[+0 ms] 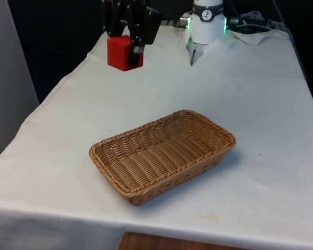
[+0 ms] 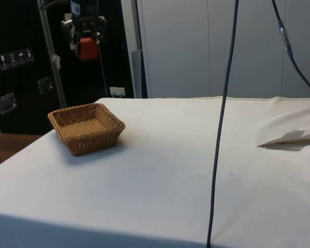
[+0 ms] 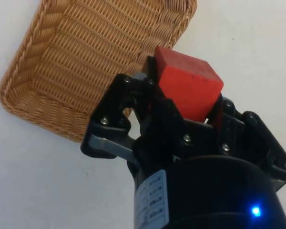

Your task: Pick up the cube and place it into the basket.

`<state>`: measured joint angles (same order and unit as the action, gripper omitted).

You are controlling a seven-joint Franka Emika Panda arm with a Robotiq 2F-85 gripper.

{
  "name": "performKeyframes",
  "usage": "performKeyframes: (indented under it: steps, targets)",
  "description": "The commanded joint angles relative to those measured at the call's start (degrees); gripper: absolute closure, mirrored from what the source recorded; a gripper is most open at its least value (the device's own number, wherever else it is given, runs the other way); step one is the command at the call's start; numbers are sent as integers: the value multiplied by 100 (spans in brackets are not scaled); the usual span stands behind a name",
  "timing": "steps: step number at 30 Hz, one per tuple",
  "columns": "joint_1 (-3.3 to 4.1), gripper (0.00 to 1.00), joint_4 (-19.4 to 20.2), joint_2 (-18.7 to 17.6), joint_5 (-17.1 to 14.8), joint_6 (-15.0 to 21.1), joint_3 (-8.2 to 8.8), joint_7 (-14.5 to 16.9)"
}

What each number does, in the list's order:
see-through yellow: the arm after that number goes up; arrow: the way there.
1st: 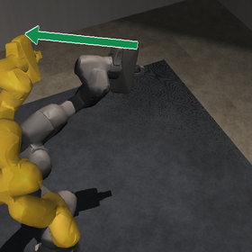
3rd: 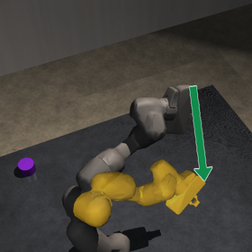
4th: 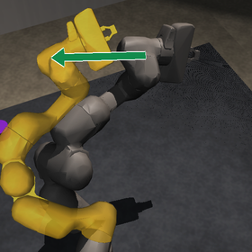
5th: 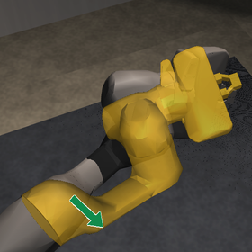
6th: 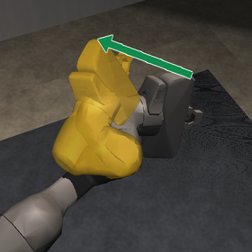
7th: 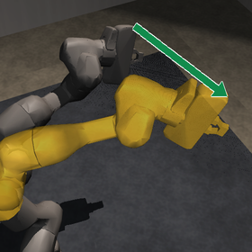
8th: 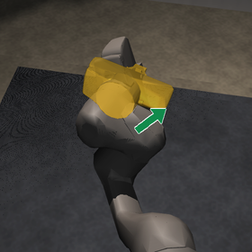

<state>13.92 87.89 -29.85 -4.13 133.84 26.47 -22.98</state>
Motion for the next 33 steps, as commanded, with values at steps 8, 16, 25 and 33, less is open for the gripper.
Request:
performKeyframes:
  steps: [8, 16, 25, 33]
  targets:
    - [-52, 100, -103, -52, -155, -132, -69, 441]
    - [-57, 100, -109, -63, -178, -218, -109, 785]
    - [-63, 100, -126, -92, -212, -332, -143, 1140]
    - [-74, 100, -132, -132, -269, -390, -195, 1467]
